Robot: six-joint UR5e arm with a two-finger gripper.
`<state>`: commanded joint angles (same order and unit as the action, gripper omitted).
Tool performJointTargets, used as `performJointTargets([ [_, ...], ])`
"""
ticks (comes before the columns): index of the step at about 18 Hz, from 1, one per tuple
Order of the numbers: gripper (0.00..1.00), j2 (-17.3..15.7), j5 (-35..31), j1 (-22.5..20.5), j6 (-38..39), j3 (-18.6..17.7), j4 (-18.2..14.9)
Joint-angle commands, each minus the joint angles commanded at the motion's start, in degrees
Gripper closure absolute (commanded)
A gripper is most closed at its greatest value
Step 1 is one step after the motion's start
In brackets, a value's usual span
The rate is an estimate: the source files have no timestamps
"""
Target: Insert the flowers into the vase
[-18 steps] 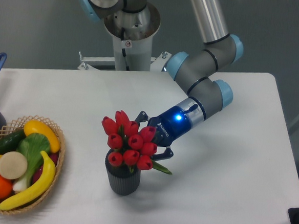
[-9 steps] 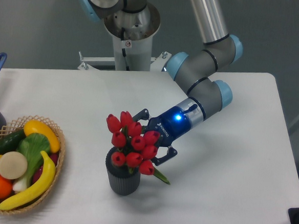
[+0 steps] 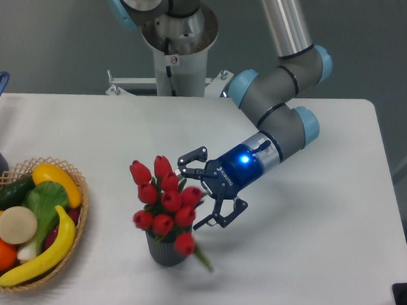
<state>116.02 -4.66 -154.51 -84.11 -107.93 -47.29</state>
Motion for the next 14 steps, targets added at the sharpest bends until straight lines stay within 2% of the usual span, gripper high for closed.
performJointTargets([
  [3, 0.00, -1.8, -1.8, -1.0, 0.0, -0.1, 0.0],
  [7, 0.00, -7.2, -9.6, -4.5, 0.1, -1.4, 0.1],
  [9, 0.00, -11.5, -12.6, -7.5, -0.1, -1.3, 0.2],
  [10, 0.00, -14.3, -16.1, -9.4, -0.2, -0.9, 0.1],
  [13, 0.00, -17.9, -25.6, -12.7, -0.2, -0.7, 0.0],
  [14, 0.00, -19.7, -30.5, -14.6, -0.2, -1.0, -0.1],
])
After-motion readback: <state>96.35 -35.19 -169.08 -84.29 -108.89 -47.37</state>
